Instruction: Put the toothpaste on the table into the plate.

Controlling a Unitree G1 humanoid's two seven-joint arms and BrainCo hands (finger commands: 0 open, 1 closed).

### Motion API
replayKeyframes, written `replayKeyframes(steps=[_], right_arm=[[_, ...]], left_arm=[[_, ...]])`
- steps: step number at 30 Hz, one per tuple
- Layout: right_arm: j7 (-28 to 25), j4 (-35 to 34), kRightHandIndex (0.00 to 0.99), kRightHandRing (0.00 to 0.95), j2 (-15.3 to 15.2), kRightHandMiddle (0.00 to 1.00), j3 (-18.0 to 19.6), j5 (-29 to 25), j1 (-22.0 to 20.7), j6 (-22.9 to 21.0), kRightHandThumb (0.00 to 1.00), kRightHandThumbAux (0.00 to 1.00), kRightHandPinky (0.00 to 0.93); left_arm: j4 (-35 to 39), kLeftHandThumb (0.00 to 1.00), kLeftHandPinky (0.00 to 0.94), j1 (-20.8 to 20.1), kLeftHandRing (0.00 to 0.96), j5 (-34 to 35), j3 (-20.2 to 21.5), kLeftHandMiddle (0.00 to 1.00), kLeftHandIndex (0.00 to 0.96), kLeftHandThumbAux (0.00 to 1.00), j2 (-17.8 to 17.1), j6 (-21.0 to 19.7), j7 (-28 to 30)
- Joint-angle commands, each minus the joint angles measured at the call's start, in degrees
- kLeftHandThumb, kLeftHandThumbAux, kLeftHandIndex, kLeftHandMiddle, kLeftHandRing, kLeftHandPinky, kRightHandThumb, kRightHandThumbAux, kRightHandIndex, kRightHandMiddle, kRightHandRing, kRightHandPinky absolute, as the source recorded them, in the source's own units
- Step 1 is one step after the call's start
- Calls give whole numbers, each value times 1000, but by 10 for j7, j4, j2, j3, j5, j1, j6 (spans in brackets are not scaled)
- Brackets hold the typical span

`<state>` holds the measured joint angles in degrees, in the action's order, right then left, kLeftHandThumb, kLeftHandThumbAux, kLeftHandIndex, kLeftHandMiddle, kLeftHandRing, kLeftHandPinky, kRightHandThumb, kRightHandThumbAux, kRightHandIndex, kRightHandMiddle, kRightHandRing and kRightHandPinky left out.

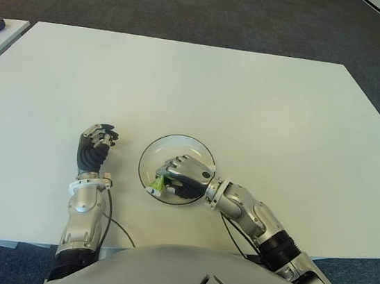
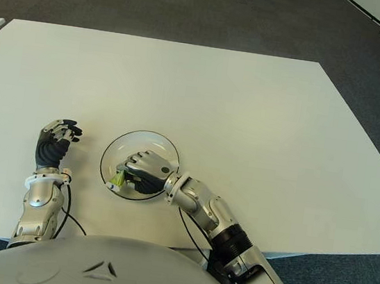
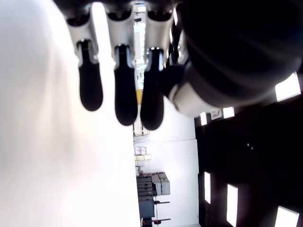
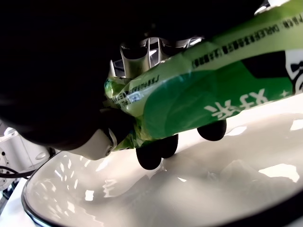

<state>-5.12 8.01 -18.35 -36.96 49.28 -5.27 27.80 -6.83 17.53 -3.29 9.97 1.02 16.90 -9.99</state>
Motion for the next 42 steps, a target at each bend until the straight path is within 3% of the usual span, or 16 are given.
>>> replayKeyframes(steps=[1,4,7,18,38,42], right_arm=[[1,3,92,149,-17,153,-4,35,-9,-21,367,517,167],[-8,-25,30,48,-28,50,7,32,-9,-22,324,455,54],[-25,-55,9,15,-36,16,17,20,-3,-28,312,371,17],[-7,-83,0,0,-20,0,38,0,30,-59,340,154,0],[-39,-162,0,0,-28,0,79,-13,44,-100,360,104,0],[-70,-214,0,0,-48,0,110,-60,50,-98,332,110,0]], left_arm=[[0,705,482,-1,508,2,-3,530,429,717,1,-6,1],[-1,705,481,-3,509,0,-3,530,429,716,1,-10,-2],[0,705,480,-3,509,-3,-2,530,429,716,1,-13,-5],[-2,704,476,-6,500,1,0,525,429,716,-2,-11,0],[-10,704,478,-13,510,4,0,533,429,717,-10,-6,4],[-4,704,477,-12,505,3,0,529,429,717,-8,-14,2]])
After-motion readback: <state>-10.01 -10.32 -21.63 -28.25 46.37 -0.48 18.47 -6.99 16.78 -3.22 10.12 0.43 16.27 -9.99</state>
